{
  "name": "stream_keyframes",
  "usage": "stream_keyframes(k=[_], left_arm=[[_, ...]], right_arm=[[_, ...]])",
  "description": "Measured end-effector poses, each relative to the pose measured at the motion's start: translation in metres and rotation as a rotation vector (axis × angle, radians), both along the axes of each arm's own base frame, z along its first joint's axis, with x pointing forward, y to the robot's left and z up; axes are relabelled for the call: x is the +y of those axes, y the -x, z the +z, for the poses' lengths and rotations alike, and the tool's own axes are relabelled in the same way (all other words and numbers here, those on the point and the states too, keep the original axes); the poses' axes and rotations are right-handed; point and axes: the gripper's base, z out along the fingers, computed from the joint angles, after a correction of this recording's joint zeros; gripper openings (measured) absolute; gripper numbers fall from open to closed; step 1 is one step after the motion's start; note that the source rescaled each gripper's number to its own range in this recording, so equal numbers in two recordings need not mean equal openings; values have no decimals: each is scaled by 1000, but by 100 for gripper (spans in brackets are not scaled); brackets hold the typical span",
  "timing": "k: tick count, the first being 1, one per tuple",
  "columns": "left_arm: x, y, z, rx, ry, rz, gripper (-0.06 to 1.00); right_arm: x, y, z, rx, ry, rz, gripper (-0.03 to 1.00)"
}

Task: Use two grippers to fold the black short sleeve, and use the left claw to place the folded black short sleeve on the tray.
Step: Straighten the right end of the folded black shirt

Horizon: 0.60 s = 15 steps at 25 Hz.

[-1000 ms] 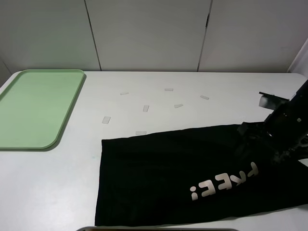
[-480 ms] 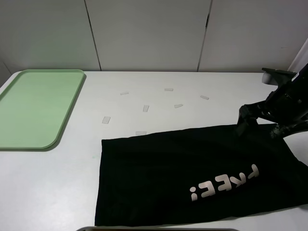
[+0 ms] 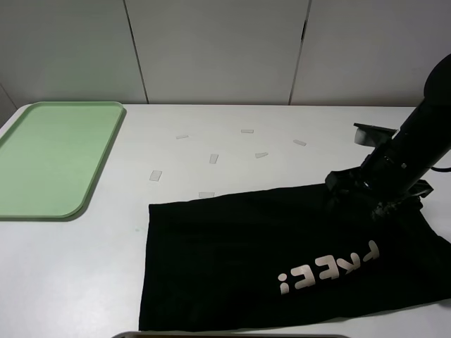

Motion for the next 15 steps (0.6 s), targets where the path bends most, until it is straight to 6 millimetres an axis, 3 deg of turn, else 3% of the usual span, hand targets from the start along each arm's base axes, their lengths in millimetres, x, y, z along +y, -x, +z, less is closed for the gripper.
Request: stream_keyframes(k=[10,15], left_arm=[[0,0,0,1,-1,0,100],[0,0,0,1,-1,0,100]], right_arm=[[14,36,-21,136,-35,24,100],[24,50,-15,174,-83,29,100]])
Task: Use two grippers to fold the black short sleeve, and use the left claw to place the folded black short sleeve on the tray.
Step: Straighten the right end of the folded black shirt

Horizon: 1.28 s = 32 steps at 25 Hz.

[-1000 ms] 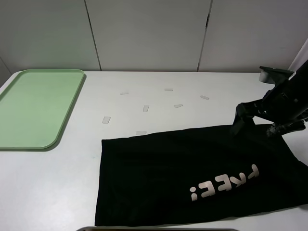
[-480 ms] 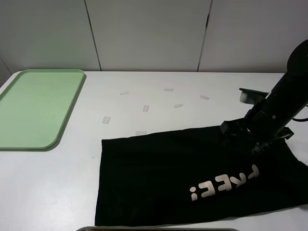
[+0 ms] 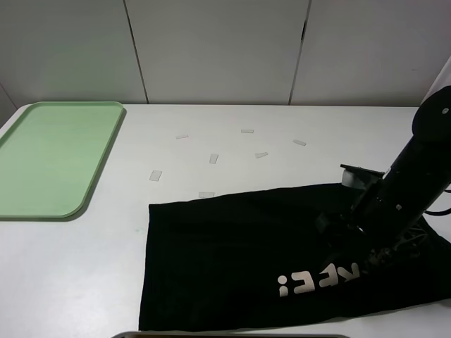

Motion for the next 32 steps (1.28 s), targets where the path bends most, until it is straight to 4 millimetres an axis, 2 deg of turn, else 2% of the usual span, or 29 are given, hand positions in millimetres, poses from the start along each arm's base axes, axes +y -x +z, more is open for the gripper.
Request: stream_keyframes(k=[5,9,14,18,23,27,32], left_arm=[[0,0,0,0,0,0,100],[0,0,0,0,0,0,100],[0,0,0,0,0,0,100],[0,0,0,0,0,0,100],[0,0,0,0,0,0,100],[0,0,0,0,0,0,100],[0,0,0,0,0,0,100]], right_arm=[[6,6,18,-17,-72,-35,100],[3,6,26,-89,-53,-8,100],[-8,-6,43,-221,20,39,100],[-30,-29,60,-298,61,-45,100],[-76,-48,79,-348,131,-172,100],[-113,-50,84,-353,144,-331,100],[-141,-45,86,-361,58,-431,100]])
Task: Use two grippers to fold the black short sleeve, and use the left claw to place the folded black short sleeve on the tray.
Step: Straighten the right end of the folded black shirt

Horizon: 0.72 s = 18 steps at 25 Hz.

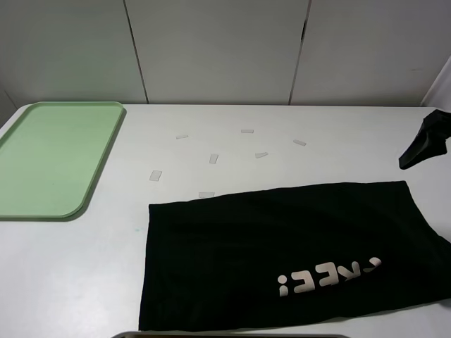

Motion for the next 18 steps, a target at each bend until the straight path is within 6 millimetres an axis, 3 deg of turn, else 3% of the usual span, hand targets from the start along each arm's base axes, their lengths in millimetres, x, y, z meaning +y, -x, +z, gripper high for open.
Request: stream_keyframes(k=[9,18], left_arm=[[0,0,0,0,0,0,100],[0,0,0,0,0,0,100]], right_arm=[[-19,7,-5,36,-94,-28,100],[-25,-7,-57,188,-181,41,100]])
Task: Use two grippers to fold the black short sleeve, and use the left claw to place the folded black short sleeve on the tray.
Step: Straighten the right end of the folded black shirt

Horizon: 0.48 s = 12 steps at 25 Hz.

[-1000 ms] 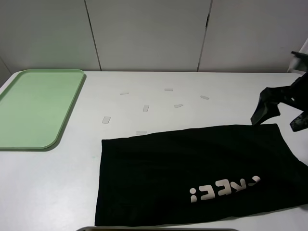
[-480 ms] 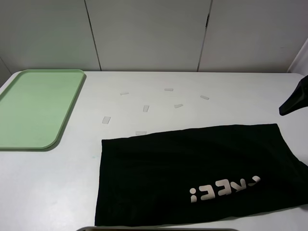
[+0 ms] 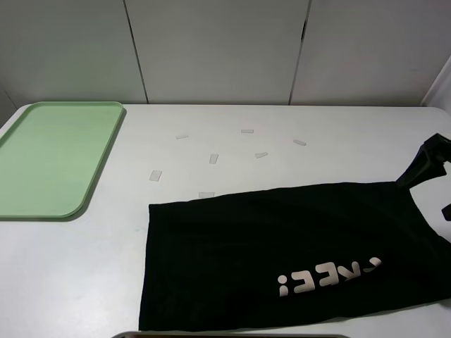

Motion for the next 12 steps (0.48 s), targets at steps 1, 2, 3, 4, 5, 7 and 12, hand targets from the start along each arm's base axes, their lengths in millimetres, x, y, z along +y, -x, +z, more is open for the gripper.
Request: stream_keyframes(k=[1,2,3,4,5,7,12], left_arm=[[0,0,0,0,0,0,100],[0,0,0,0,0,0,100],[0,0,0,0,0,0,100],[0,0,0,0,0,0,100],[0,0,0,0,0,0,100],[0,0,0,0,0,0,100],[0,0,0,0,0,0,100]], right_arm=[[-1,-1,-6,13,-8,9,100],[-1,-2,-10,20,-12,20,100],[-2,-3,-15,27,-15,29,100],[-2,-3,-20,33,-19,40,100],[-3,-4,-23,37,-19,46,100],[-5,-5,-29,40,-18,52,100],[-18,-4,-34,24,9,10,100]])
